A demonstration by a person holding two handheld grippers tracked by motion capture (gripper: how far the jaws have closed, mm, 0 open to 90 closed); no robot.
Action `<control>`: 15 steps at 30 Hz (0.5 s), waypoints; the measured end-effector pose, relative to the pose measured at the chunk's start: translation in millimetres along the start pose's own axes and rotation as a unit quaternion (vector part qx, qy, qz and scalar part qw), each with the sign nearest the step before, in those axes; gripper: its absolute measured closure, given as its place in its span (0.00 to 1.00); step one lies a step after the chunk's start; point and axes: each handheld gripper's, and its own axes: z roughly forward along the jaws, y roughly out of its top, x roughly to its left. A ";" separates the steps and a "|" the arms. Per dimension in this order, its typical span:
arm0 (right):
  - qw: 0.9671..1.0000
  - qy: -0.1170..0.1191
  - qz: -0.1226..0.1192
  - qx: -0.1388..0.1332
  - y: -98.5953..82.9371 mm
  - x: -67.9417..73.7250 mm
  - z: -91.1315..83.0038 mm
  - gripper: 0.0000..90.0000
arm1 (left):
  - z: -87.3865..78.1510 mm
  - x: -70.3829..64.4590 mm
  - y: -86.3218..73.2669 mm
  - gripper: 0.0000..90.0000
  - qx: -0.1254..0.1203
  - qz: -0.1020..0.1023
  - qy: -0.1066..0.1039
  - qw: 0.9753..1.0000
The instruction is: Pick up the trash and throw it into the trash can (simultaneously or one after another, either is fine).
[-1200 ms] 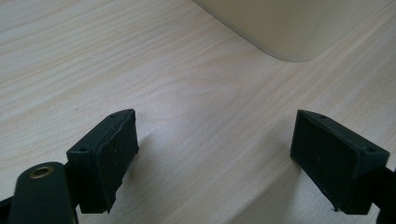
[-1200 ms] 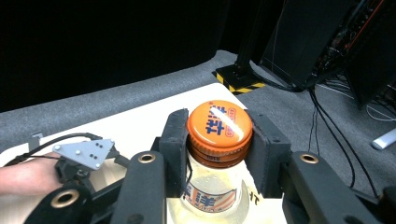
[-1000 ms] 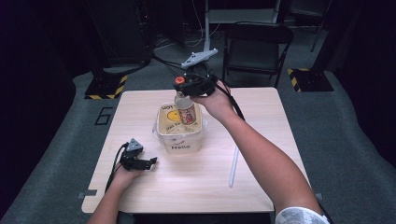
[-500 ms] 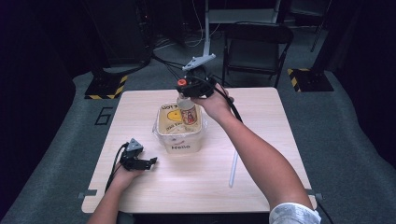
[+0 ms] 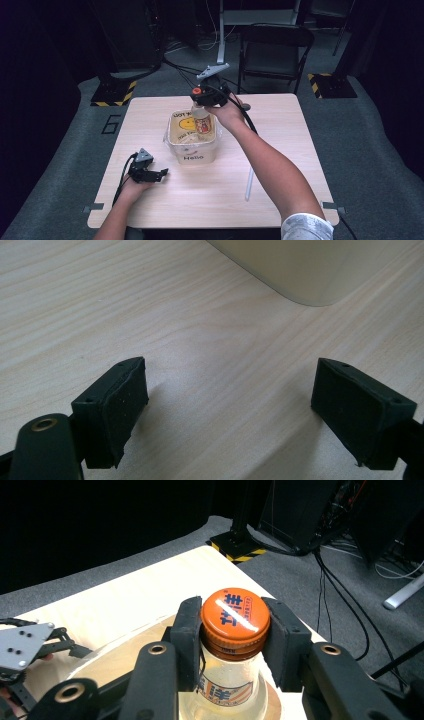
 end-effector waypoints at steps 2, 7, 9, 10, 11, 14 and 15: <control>1.000 -0.002 0.008 0.005 -3.1 -0.3 3.3 0.69 | 0.1 -0.5 -0.1 0.16 -0.001 -0.002 -0.001 1.000; 1.000 -0.013 0.010 0.000 -11.4 -3.1 11.4 0.69 | 0.0 -0.1 -0.1 0.16 -0.001 0.001 -0.002 1.000; 1.000 -0.017 0.013 -0.003 -14.4 -3.9 14.1 0.69 | -0.1 -0.1 -0.1 0.16 -0.001 0.001 -0.003 1.000; 1.000 -0.020 0.015 -0.003 -15.6 -4.6 15.3 0.69 | 0.1 0.0 -0.1 0.16 -0.003 0.002 -0.002 1.000; 1.000 -0.021 0.016 -0.003 -17.0 -5.3 16.2 0.69 | 0.1 0.0 -0.1 0.16 -0.002 0.002 -0.002 1.000; 1.000 -0.023 0.018 -0.004 -20.1 -7.6 18.9 0.69 | 0.3 -0.2 -0.2 0.16 -0.004 0.002 -0.001 1.000; 1.000 -0.023 0.021 -0.003 -20.8 -7.8 19.4 0.69 | 0.4 -0.2 -0.2 0.16 -0.004 0.002 -0.001 1.000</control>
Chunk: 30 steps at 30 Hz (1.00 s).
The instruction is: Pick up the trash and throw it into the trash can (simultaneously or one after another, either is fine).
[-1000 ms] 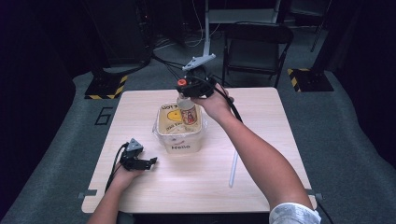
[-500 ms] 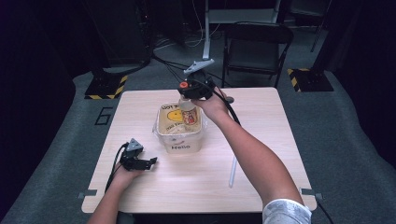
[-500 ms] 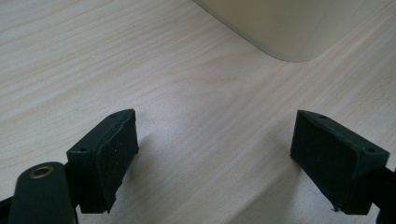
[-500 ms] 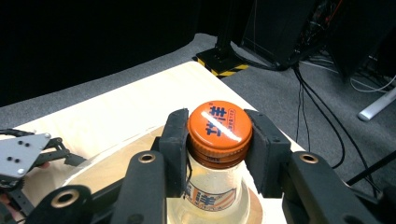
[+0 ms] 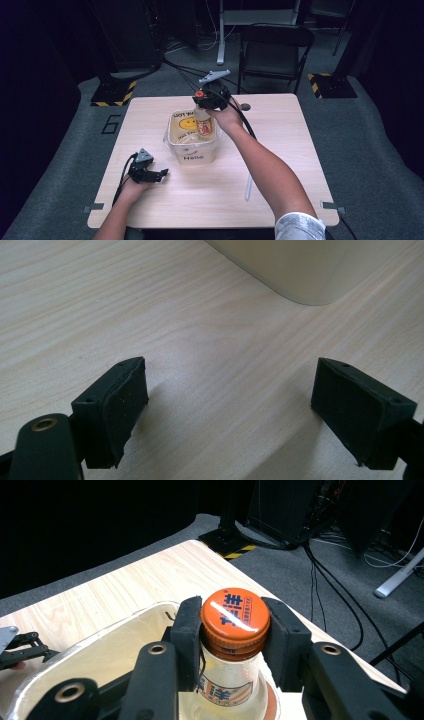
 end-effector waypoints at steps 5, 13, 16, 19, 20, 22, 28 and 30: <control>1.000 -0.001 0.005 0.003 -4.8 -2.6 4.1 0.69 | 0.0 0.0 0.0 0.16 0.000 0.000 0.000 1.000; 1.000 -0.007 0.006 0.000 -13.3 -0.4 11.4 0.69 | -0.3 -0.4 -0.1 0.16 0.003 -0.002 -0.001 1.000; 1.000 -0.007 0.009 -0.002 -16.2 1.1 12.9 0.69 | -0.4 -0.6 -0.1 0.16 0.003 -0.001 -0.001 1.000; 1.000 -0.007 0.009 0.006 -20.2 1.7 15.5 0.69 | -0.5 -0.6 -0.1 0.16 0.003 -0.001 -0.002 1.000; 1.000 -0.007 0.007 0.008 -21.6 1.4 16.5 0.69 | -0.6 -0.6 -0.1 0.16 0.004 -0.002 -0.002 1.000; 1.000 -0.006 0.010 0.011 -24.5 1.5 17.7 0.69 | -0.6 -0.4 0.0 0.16 0.004 0.000 -0.001 1.000; 1.000 -0.005 0.018 0.019 -31.7 0.3 21.6 0.68 | -0.7 -0.3 0.0 0.16 0.004 0.000 -0.002 1.000; 1.000 -0.005 0.020 0.017 -33.3 0.1 21.8 0.68 | -0.7 -0.4 0.0 0.16 0.004 -0.001 -0.002 1.000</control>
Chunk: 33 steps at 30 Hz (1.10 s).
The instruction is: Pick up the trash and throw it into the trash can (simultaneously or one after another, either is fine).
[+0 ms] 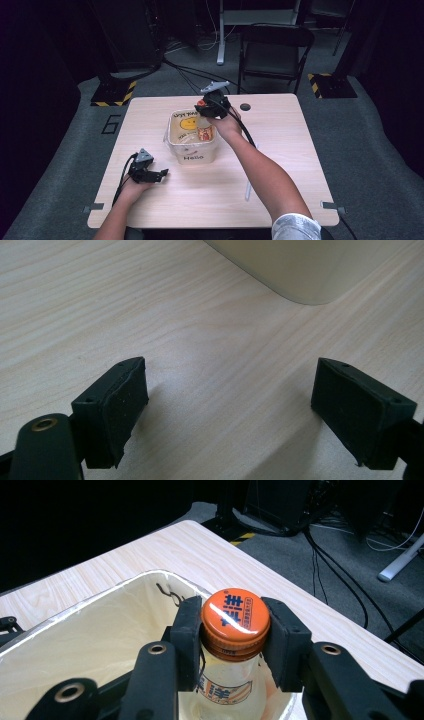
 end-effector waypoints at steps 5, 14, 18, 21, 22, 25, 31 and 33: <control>1.000 0.000 0.002 0.000 -0.4 -1.0 0.4 0.68 | 0.0 0.0 0.0 0.16 0.000 0.000 0.000 1.000; 1.000 -0.002 -0.001 0.010 -0.3 -0.3 -0.6 0.59 | -0.1 0.1 0.0 0.16 0.001 0.001 0.000 1.000; 1.000 -0.005 0.001 0.019 -1.6 2.2 -0.7 0.52 | -0.1 0.1 0.0 0.16 0.000 0.001 0.000 1.000; 1.000 -0.008 0.004 0.021 -2.5 2.7 -2.7 0.48 | 0.2 -0.2 0.0 0.16 -0.001 -0.001 0.000 1.000; 1.000 -0.007 0.002 0.020 -2.5 1.9 -3.4 0.48 | 0.2 -0.2 0.0 0.16 -0.002 -0.002 0.000 1.000; 1.000 -0.008 0.012 0.019 -2.2 1.3 -7.5 0.46 | 0.1 0.0 0.0 0.16 0.000 0.000 0.001 1.000; 1.000 -0.007 0.013 0.008 -2.1 -0.2 -22.0 0.46 | 0.1 0.0 0.0 0.16 0.000 0.000 0.000 1.000; 1.000 -0.009 0.011 0.004 -3.1 -1.5 -28.1 0.47 | 0.0 0.0 0.0 0.16 0.000 0.000 0.000 1.000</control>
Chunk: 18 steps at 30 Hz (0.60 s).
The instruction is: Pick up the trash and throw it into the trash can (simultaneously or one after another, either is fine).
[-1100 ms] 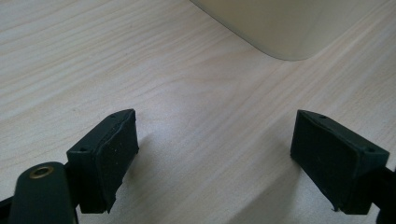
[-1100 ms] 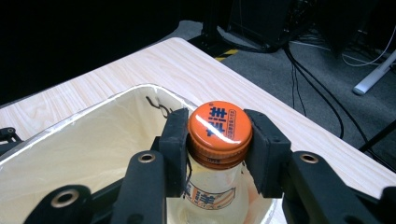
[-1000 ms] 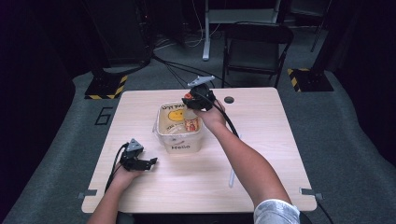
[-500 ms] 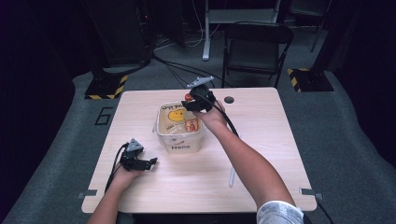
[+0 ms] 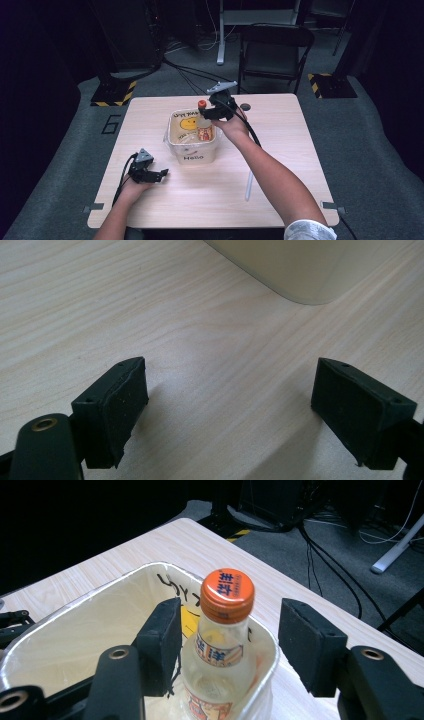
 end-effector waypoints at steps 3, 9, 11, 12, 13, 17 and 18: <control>1.000 -0.001 0.000 -0.005 -2.6 -2.1 -6.8 0.47 | 0.0 0.1 0.1 0.17 -0.001 0.001 0.001 1.000; 1.000 -0.005 -0.009 -0.011 -11.7 -4.8 -20.6 0.48 | -0.2 -0.1 0.1 0.16 0.000 0.001 0.000 1.000; 1.000 -0.006 -0.010 -0.016 -16.9 -6.3 -27.5 0.48 | -0.2 0.1 0.0 0.16 0.001 0.002 0.001 1.000; 1.000 -0.007 -0.009 -0.014 -19.5 -6.6 -30.8 0.48 | -0.3 -0.1 0.1 0.16 0.001 0.001 0.000 1.000; 1.000 -0.008 -0.010 -0.015 -21.5 -7.0 -33.1 0.48 | -0.3 0.0 0.0 0.16 0.001 0.002 0.000 1.000; 1.000 -0.013 0.000 -0.017 -35.2 -8.1 -45.4 0.49 | -0.5 0.1 0.1 0.16 0.003 0.002 0.000 1.000; 1.000 -0.015 -0.003 -0.018 -37.4 -8.6 -47.0 0.49 | -0.5 0.1 0.2 0.16 0.003 0.002 0.000 1.000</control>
